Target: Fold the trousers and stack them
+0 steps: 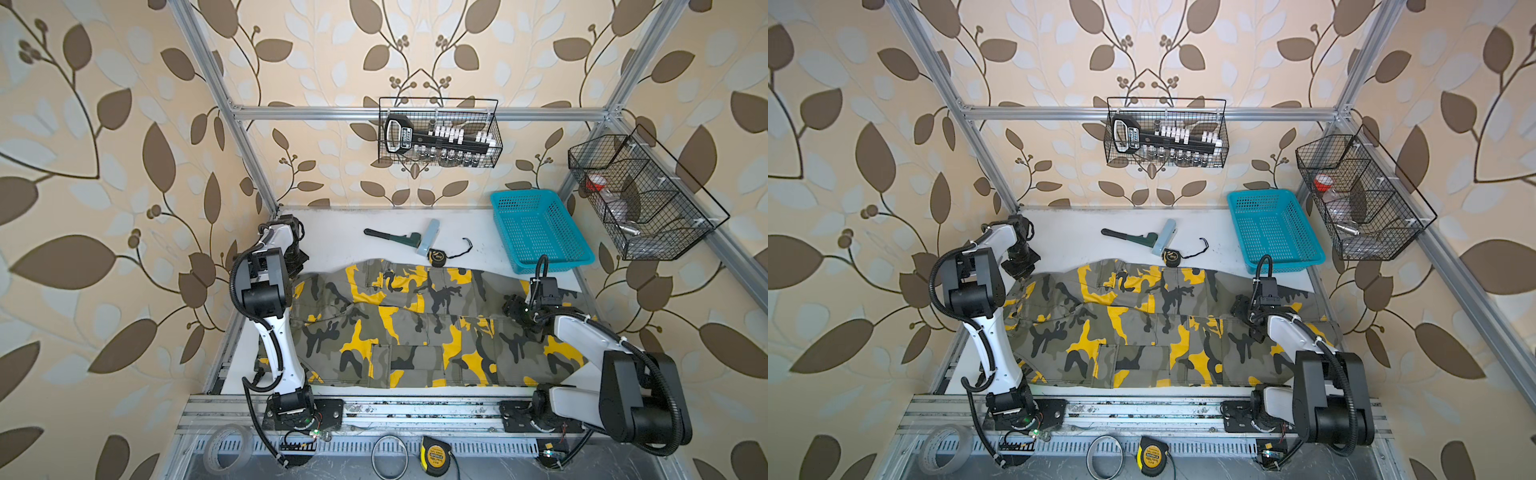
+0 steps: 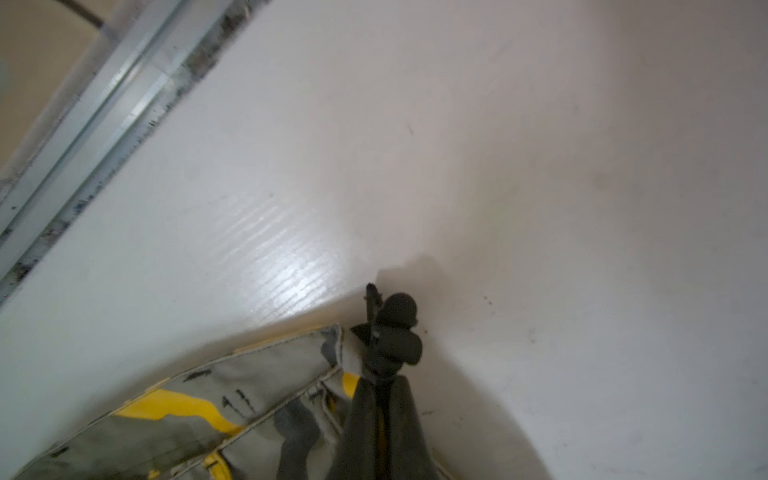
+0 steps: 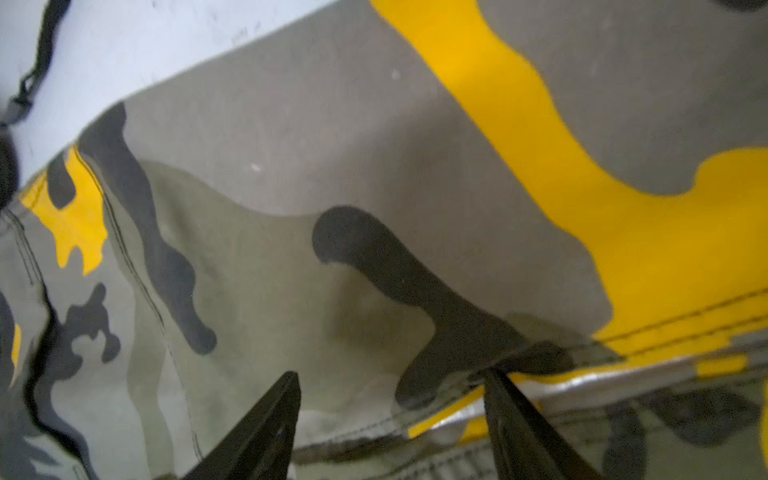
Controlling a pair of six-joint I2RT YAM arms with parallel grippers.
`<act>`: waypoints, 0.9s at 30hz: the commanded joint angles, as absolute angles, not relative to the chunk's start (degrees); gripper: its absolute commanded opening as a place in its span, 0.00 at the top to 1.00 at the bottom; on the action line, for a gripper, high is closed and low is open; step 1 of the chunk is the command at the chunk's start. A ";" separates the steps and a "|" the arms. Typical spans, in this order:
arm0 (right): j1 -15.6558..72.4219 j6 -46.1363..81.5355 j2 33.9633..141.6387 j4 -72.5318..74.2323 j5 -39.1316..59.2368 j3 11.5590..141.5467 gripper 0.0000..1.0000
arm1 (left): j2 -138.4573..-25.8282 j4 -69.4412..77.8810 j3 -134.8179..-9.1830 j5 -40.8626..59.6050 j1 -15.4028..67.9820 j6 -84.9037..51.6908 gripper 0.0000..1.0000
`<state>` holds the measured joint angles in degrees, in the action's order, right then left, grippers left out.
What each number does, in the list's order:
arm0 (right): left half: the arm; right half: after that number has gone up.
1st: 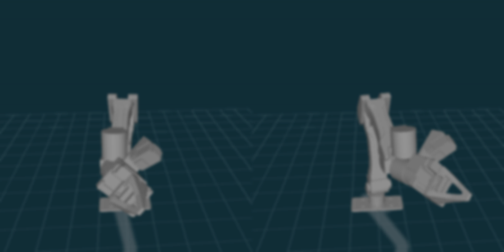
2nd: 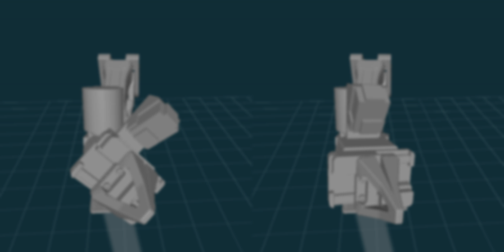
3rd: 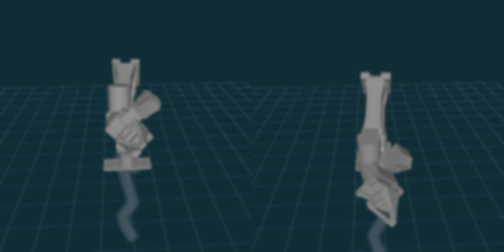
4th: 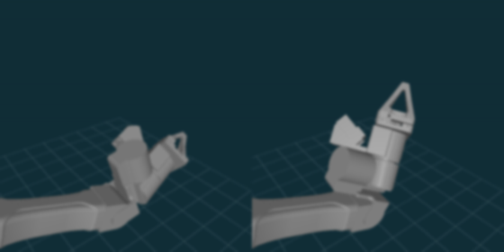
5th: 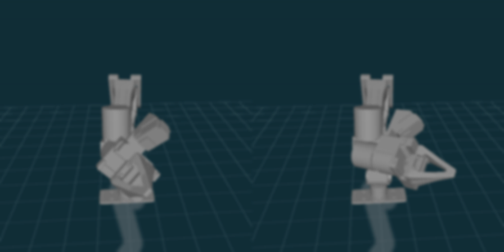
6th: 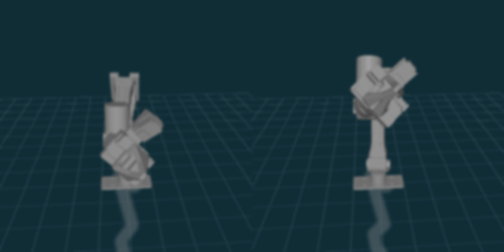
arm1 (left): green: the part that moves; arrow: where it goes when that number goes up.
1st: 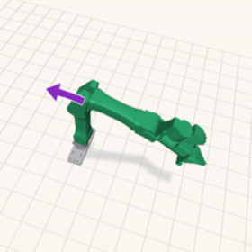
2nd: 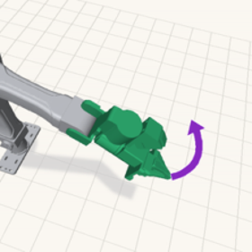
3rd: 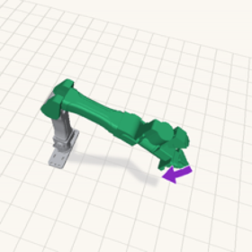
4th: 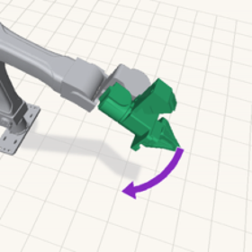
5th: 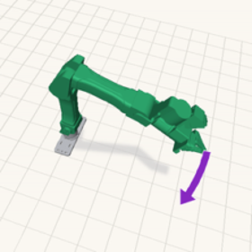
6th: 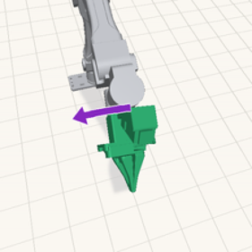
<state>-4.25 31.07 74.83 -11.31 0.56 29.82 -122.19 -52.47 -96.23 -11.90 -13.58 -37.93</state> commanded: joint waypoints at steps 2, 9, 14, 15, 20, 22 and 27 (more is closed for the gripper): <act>-5.76 34.89 80.47 -11.56 -4.00 29.11 0.31 | -114.08 -55.51 -100.78 -16.44 -15.24 -36.40 1.00; -8.31 34.94 80.03 -12.57 -6.21 28.70 0.33 | -111.75 -55.64 -102.20 -18.28 -16.46 -35.86 1.00; -10.46 34.26 79.69 -12.75 -5.35 29.44 0.33 | -115.43 -56.70 -107.11 -16.56 -16.55 -35.55 1.00; -10.42 33.69 80.08 -12.21 -4.55 29.70 0.33 | -116.46 -57.22 -108.15 -15.70 -16.44 -35.42 1.00; -10.11 31.01 77.10 -12.28 -0.24 31.66 0.31 | -120.63 -58.36 -111.25 -13.93 -16.39 -34.03 0.96; -10.08 30.44 74.04 -15.02 -0.02 33.21 0.30 | -121.63 -58.44 -112.11 -14.13 -16.32 -33.17 0.89; -10.15 29.34 66.87 -23.14 0.51 36.78 0.27 | -123.29 -60.37 -114.64 -14.00 -16.27 -31.70 0.49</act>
<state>-10.15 30.59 70.39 -16.84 -1.02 34.06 -123.79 -57.60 -111.70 -13.52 -15.86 -33.04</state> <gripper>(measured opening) 0.724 0.431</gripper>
